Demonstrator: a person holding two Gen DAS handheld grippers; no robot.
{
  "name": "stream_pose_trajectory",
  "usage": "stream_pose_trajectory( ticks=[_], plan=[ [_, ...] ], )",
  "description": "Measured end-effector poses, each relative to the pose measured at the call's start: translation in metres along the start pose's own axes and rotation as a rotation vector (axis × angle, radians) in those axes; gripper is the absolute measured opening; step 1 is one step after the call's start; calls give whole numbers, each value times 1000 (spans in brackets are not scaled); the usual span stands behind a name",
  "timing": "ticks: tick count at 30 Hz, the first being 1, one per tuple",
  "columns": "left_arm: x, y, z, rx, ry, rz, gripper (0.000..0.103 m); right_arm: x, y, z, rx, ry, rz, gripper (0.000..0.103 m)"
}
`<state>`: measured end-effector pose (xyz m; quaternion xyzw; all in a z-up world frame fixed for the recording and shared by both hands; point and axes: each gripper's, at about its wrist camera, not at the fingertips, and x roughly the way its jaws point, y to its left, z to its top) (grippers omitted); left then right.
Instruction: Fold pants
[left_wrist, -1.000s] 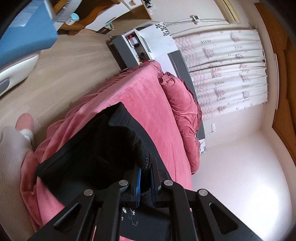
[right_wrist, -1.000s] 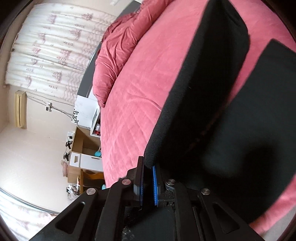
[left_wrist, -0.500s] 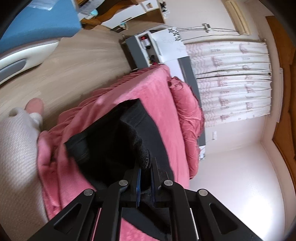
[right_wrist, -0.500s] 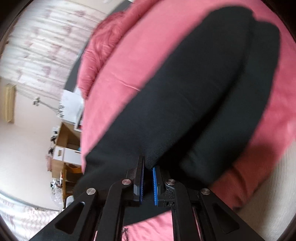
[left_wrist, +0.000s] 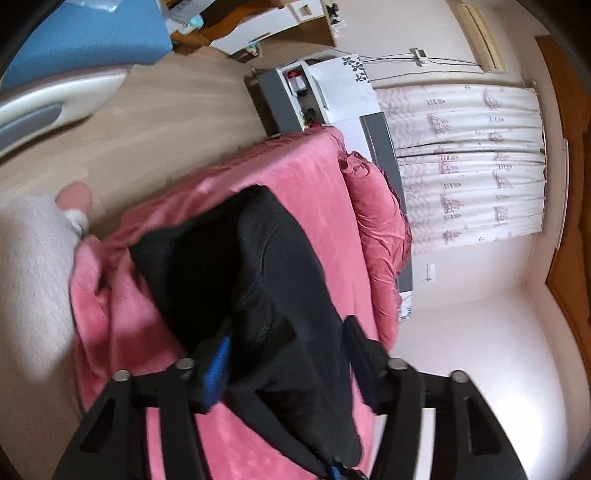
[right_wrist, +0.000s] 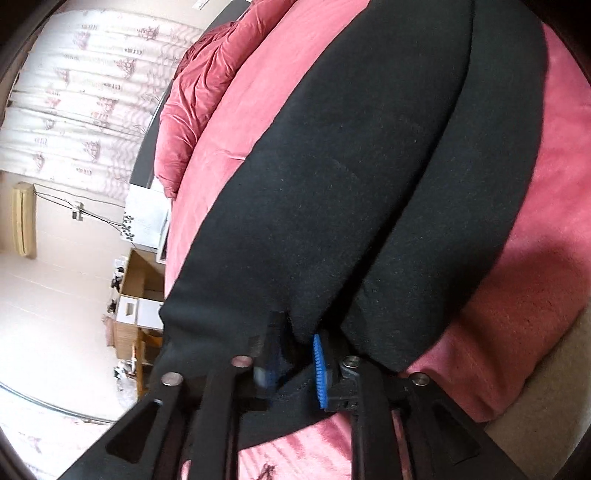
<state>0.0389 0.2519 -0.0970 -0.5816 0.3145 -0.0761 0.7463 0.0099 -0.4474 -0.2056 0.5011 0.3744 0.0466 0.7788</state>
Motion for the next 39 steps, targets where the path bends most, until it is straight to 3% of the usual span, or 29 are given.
stream_pose_trajectory(
  ticks=[4,6,10,11,15,18,24,26,27,28,29,30,35,39],
  plan=[
    [-5,-3,-5,-79,-7,57,72,0,5,-1,-12,2,13,30],
    [-15,-4,-3,-62,-57,64,73,1,5,-1,-17,3,13,30],
    [-28,-3,13,-55,-105,167,73,1,-4,1,25,13,39,30],
    [-29,-4,15,-66,-90,189,72,1,-6,2,33,13,45,30],
    [-5,-19,-2,-77,103,132,71,1,-7,2,34,11,47,30],
    [23,-31,-12,-63,180,125,73,3,-5,1,29,10,44,30],
    [68,-24,4,-130,178,281,74,3,-8,2,39,12,52,29],
    [79,-16,12,-188,193,247,66,3,-8,2,37,15,46,27],
    [82,-16,16,-198,195,232,45,4,-8,2,42,18,41,25],
    [85,-18,20,-188,194,234,14,4,-9,3,54,21,41,23],
    [86,-24,24,-152,189,256,6,4,-11,4,72,23,40,18],
    [86,-31,29,-115,180,255,6,5,-13,4,86,23,40,12],
    [76,-53,38,-45,171,139,6,4,-9,3,78,15,32,10],
    [54,-51,25,-16,171,123,6,5,-5,2,54,12,14,9]
  ],
)
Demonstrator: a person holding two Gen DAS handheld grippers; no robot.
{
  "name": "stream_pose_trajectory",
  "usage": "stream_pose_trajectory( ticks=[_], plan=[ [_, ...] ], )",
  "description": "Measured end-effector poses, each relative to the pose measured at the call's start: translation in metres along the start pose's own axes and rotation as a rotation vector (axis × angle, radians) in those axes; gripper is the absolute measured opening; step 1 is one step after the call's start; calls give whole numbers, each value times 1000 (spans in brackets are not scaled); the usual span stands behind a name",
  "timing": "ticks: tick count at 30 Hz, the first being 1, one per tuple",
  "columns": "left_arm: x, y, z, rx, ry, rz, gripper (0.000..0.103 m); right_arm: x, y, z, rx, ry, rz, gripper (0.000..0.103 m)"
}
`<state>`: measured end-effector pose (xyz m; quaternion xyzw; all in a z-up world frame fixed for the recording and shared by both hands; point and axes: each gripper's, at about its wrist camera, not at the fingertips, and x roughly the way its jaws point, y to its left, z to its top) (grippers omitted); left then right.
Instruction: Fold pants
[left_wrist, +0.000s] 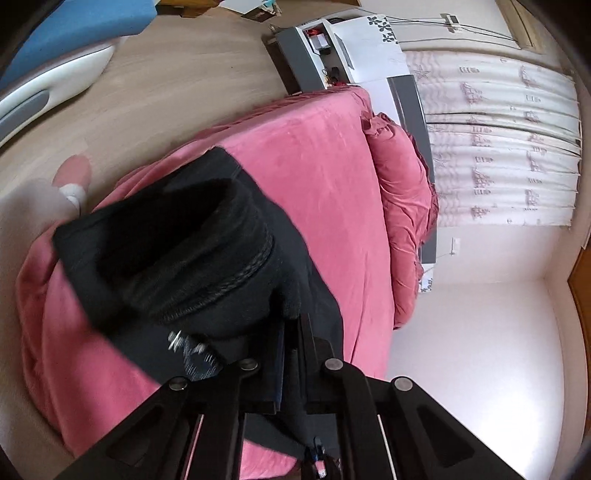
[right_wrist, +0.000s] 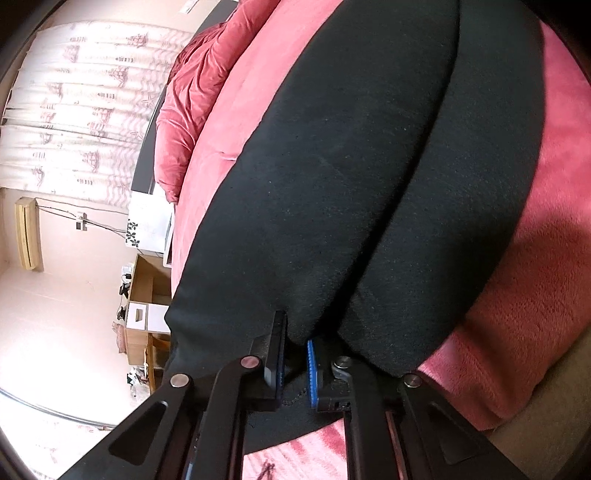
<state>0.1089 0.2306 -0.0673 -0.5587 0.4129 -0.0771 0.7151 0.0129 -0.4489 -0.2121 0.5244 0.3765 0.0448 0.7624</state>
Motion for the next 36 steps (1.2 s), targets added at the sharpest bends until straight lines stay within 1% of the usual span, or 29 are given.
stream_pose_trajectory(
  ticks=[2,5,6,7,9,10,11,12,13,14,15,16,17,18,20,22,23,25,26,27,28,30,31,32,34,35,36],
  plan=[
    [-6,8,-11,29,-21,52,6,1,0,0,4,0,0,9],
    [-8,31,-26,61,-21,165,6,2,-1,0,6,3,-1,9],
    [-8,37,-30,74,-32,189,11,2,-1,1,7,5,1,9],
    [-8,41,-31,88,-34,183,25,3,-2,2,13,9,4,9],
    [-5,43,-28,89,-21,149,40,2,-4,4,28,18,14,11],
    [-1,41,-25,80,-22,129,51,3,-5,6,35,23,17,11],
    [4,38,-20,80,-20,112,58,3,-5,7,36,25,15,11],
    [8,36,-16,81,-19,122,63,4,-4,9,31,26,10,11],
    [15,35,-11,65,-17,139,63,4,-3,10,27,27,5,11],
    [19,38,-6,21,-11,146,63,5,-2,11,26,29,-2,11],
    [23,42,-2,-25,-12,136,57,5,0,13,27,32,-9,11],
    [22,45,-1,-58,-16,126,47,6,1,14,30,34,-19,11],
    [20,49,-2,-88,-17,123,34,7,3,16,32,37,-28,11],
    [20,50,0,-109,-10,126,7,8,6,18,32,44,-45,11],
    [23,49,7,-118,4,128,6,10,15,22,17,60,-78,10],
    [18,40,15,-124,19,99,6,8,32,29,-20,59,-74,8],
    [15,35,19,-120,22,72,6,5,42,33,-35,46,-53,8],
    [6,16,32,-83,-7,2,6,-7,62,40,-53,5,17,7],
    [-1,4,38,-42,-27,-39,6,-15,74,42,-65,-18,57,7],
    [-7,-4,40,-4,-41,-66,6,-20,82,42,-78,-31,85,7],
    [-16,-14,41,56,-62,-89,6,-26,90,40,-99,-42,112,7],
    [-28,-20,39,166,-90,-69,6,-30,96,33,-143,-38,113,7],
    [-27,-13,39,202,-87,-28,6,-27,92,27,-159,-24,87,7],
    [-22,-3,38,210,-80,14,6,-20,84,21,-170,0,51,7],
    [-5,35,39,183,-42,127,6,-4,60,10,-147,54,-31,7],
    [3,61,37,122,-22,189,6,6,44,4,-121,84,-70,7],
    [7,77,34,65,-13,175,6,12,33,1,-103,100,-97,7]
  ],
)
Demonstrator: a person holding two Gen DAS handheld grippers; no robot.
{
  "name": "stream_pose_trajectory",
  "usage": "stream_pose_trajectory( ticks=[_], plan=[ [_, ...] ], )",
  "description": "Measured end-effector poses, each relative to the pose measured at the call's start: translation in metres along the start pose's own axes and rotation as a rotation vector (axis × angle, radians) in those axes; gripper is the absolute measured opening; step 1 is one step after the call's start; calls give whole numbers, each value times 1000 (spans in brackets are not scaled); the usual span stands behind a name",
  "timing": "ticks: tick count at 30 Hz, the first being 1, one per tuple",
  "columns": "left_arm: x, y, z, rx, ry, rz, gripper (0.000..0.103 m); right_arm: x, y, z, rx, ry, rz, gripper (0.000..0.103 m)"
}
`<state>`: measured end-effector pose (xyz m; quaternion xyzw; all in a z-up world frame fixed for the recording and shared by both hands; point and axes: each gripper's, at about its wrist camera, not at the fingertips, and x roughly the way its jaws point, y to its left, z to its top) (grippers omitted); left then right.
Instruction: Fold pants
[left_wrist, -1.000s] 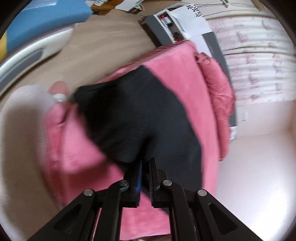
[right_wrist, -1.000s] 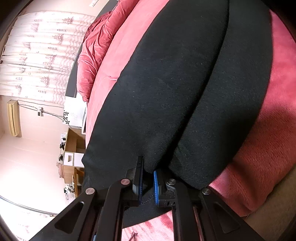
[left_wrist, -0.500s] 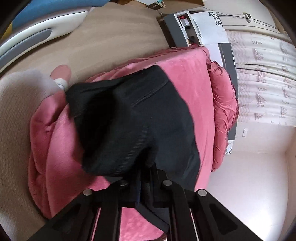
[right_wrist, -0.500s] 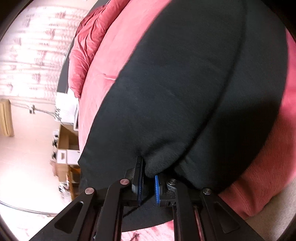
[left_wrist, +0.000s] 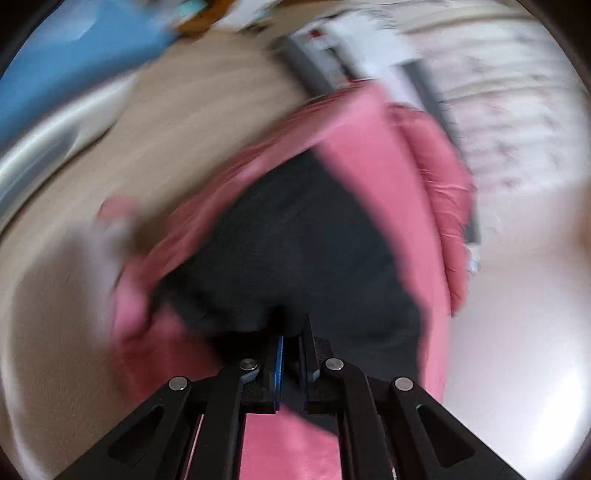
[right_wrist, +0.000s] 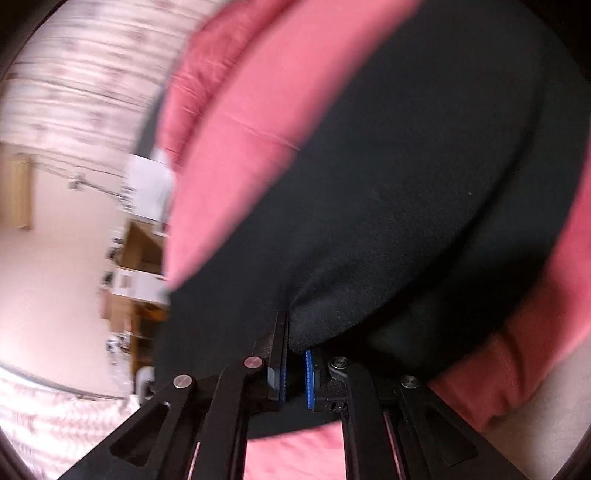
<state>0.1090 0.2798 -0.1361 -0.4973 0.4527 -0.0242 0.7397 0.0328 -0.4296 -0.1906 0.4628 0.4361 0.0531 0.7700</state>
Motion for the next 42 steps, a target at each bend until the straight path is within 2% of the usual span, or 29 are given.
stream_pose_trajectory(
  ticks=[2,4,5,6,7,9,11,14,15,18,20,22,24,26,28,29,30,35,38,42],
  plan=[
    [-1,25,-10,-110,-29,-96,6,4,-21,-4,59,-14,46,7],
    [-4,27,-14,-138,-56,-140,6,3,-27,-2,107,-24,84,7],
    [-8,23,-15,-126,-67,-150,6,5,-25,-1,102,-20,78,7],
    [-11,16,-15,-107,-80,-163,6,5,-21,1,113,-63,34,7],
    [-16,6,-15,-74,-98,-199,6,2,-17,2,99,-65,47,7],
    [-27,-6,-13,-20,-111,-239,6,-10,-10,1,86,-94,129,7],
    [-29,-15,-13,30,-107,-192,6,-17,-4,2,49,-103,135,7],
    [-7,-4,-8,59,-64,-5,6,-1,-7,-1,8,-38,23,7],
    [-1,3,-10,46,-53,17,6,6,-14,-2,42,-10,13,7],
    [-5,5,-15,22,-98,6,10,7,-17,4,80,-26,41,7],
    [-17,0,-23,47,-142,43,13,10,-14,3,57,-30,28,7],
    [-29,-12,-34,90,-214,98,24,9,-9,-2,54,-29,30,8],
    [-44,-25,-44,139,-304,142,25,8,-10,-2,62,-36,40,9],
    [-49,-37,-49,172,-362,136,26,-1,-18,-8,65,-62,52,13],
    [-53,-52,-46,204,-379,115,31,-12,-20,-3,64,-112,63,20],
    [-48,-61,-45,226,-371,104,32,-21,-17,3,65,-144,63,27],
    [-40,-67,-44,256,-348,91,32,-26,-19,9,68,-168,60,29],
    [17,-109,-52,410,-147,91,33,-54,-35,45,120,-261,35,29],
    [58,-134,-68,535,-15,132,36,-73,-47,66,141,-321,7,29],
    [102,-144,-83,612,125,203,37,-96,-67,88,165,-376,-51,29]
  ],
)
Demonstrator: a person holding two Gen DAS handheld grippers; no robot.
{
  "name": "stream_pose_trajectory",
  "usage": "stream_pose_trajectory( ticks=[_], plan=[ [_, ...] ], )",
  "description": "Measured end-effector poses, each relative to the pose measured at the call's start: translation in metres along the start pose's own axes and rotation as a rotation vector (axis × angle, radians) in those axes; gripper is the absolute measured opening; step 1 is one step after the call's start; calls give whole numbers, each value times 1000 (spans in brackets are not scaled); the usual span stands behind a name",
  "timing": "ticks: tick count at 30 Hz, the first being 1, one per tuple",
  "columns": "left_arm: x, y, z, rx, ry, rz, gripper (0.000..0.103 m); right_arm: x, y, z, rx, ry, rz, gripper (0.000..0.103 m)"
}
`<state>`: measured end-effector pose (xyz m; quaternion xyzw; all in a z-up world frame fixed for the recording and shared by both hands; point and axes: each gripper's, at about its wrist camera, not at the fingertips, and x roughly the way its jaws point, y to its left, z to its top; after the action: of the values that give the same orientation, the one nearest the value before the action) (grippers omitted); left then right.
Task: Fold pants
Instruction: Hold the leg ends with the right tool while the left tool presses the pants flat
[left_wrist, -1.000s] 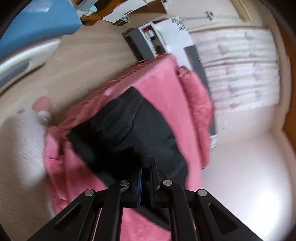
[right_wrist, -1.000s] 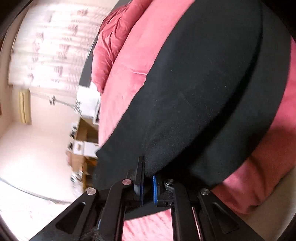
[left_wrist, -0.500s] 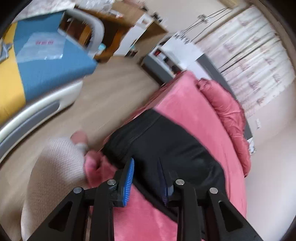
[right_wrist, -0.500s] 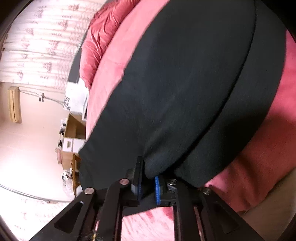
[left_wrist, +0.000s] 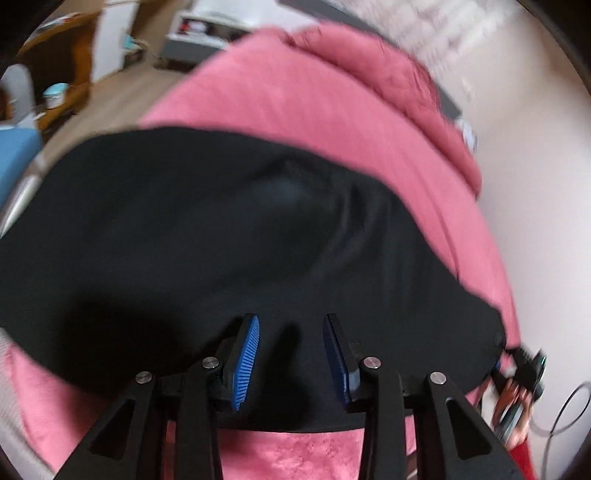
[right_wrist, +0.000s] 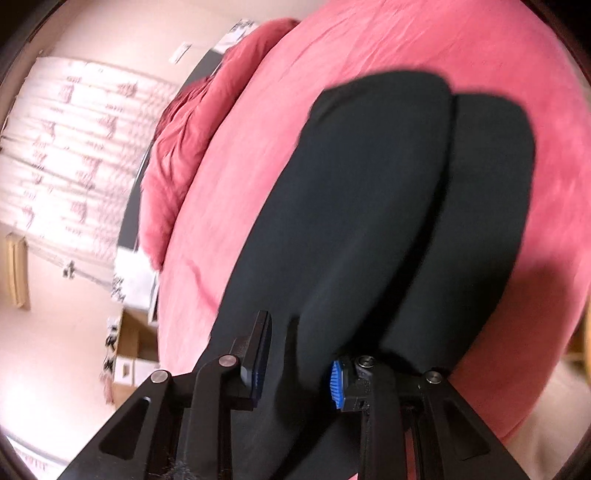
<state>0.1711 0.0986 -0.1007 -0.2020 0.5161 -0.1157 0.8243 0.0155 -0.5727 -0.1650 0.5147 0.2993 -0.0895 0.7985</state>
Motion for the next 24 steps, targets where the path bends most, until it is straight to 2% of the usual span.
stream_pose_trajectory(
  ticks=[3,6,8,10,11,13,18,21,24],
  plan=[
    [14,-4,-5,13,53,48,37,-6,-12,20,2,-31,-51,29],
    [13,-2,-10,2,35,46,37,-12,-24,38,20,-67,-75,29],
    [12,-2,-12,11,37,48,37,-16,-35,50,55,-80,-60,29],
    [12,-2,-16,19,39,51,37,-17,-39,59,80,-72,-53,21],
    [12,-1,-17,18,40,52,37,-19,-40,64,76,-63,-61,10],
    [13,-1,-15,8,42,51,37,-25,-26,67,31,-53,-77,9],
    [18,7,-12,-22,44,27,37,-69,17,70,-131,-140,-53,8],
    [17,14,-11,-22,46,10,37,-74,-2,68,-116,-118,-111,8],
    [13,20,-12,-20,55,-7,37,-68,-44,63,-7,-90,-175,8]
  ],
)
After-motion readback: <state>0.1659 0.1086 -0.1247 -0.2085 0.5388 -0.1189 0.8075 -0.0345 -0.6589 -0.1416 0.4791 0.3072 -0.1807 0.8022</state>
